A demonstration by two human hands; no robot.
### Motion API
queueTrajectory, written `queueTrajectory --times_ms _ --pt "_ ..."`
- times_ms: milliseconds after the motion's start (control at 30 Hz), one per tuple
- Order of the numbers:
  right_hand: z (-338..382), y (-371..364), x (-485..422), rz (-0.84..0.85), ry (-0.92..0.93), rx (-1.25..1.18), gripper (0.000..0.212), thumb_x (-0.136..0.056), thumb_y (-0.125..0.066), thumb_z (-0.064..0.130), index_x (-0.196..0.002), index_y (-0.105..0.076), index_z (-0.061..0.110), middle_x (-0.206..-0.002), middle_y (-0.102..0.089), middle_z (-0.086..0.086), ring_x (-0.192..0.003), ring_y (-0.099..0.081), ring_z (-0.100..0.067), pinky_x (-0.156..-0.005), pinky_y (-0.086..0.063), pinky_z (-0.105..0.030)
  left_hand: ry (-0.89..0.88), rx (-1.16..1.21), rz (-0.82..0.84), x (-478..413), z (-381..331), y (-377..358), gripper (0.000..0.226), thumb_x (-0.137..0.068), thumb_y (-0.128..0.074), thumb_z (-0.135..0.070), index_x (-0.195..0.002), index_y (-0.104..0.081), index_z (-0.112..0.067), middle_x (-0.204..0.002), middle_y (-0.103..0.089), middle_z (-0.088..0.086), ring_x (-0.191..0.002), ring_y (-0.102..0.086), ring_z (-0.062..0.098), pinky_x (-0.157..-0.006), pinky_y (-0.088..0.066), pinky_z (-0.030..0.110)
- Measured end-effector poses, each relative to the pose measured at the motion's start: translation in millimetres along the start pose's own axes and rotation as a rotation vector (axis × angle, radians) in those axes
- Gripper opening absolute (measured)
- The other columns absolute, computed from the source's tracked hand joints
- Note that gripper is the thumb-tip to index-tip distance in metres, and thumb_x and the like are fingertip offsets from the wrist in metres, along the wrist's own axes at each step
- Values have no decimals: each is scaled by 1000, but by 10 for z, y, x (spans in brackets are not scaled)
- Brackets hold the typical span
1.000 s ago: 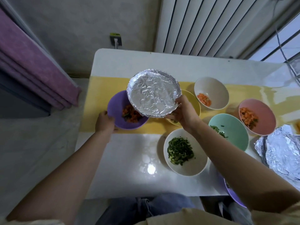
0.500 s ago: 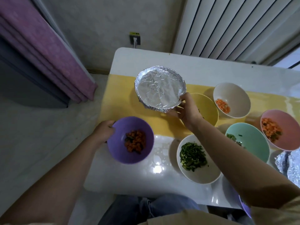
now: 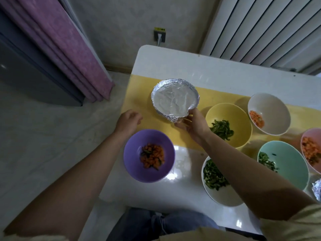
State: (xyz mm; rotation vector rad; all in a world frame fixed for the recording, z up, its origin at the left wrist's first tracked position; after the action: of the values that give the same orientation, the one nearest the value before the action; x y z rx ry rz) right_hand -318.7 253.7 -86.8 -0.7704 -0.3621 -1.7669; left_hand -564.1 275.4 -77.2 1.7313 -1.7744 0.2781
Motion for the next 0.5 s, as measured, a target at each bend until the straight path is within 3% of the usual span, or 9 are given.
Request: queueTrajectory --times_ms 100,200,267,367,433,500 --pt "-75 -25 -82 -5 -29 25 44 -93 -44 27 -130 -48 4 -106 -61 -11 -90 -62 -22 -87 -54 -44 -7 -22 41 -131 -129 -227 59 -80 -56 -42 -129 -54 -8 -104 -60 3 -98 -61 24 -88 -47 34" --pt "-79 -27 -159 10 -43 28 53 -81 -46 26 -129 -49 2 -104 -61 -11 -89 -61 -20 -87 -54 -40 17 28 9 -273 -144 -299 66 -93 -53 -36 -150 -29 -16 -106 -56 -2 -102 -57 21 -96 -48 40" --pt "-85 -19 -218 17 -52 81 56 -78 -44 26 -126 -50 0 -100 -61 -11 -86 -60 -19 -79 -55 -33 45 88 2 -322 -143 -319 54 -96 -48 -29 -147 -33 -22 -107 -57 -3 -99 -59 20 -87 -52 42" --pt "-74 -67 -259 62 -66 130 48 -79 -40 25 -117 -54 -2 -92 -59 -13 -84 -55 -24 -73 -49 -30 89 185 28 -342 -136 -381 26 -99 -43 -17 -122 -51 -24 -105 -63 -2 -95 -62 20 -72 -57 39" --pt "-52 -102 -267 69 -90 109 32 -87 -34 19 -98 -60 4 -77 -65 -7 -74 -60 -19 -70 -49 -26 96 170 38 -371 -96 -397 25 -97 -45 -13 -118 -57 -19 -112 -66 6 -98 -63 23 -59 -58 32" --pt "-49 -84 -329 32 -104 102 30 -91 -33 19 -91 -61 9 -74 -68 -5 -70 -61 -16 -71 -50 -26 101 147 22 -417 -66 -388 25 -96 -45 -11 -116 -57 -19 -119 -64 9 -101 -63 24 -56 -57 30"
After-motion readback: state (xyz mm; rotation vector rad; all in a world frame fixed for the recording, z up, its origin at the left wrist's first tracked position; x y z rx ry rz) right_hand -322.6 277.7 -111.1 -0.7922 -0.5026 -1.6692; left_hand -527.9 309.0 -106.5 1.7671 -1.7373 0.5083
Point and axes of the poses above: each hand's wrist, its own x-axis away from the middle knuckle, its own y-axis out of the back of the hand, z = x × y, the point moved 8 cm from there along -x, towards the middle knuckle
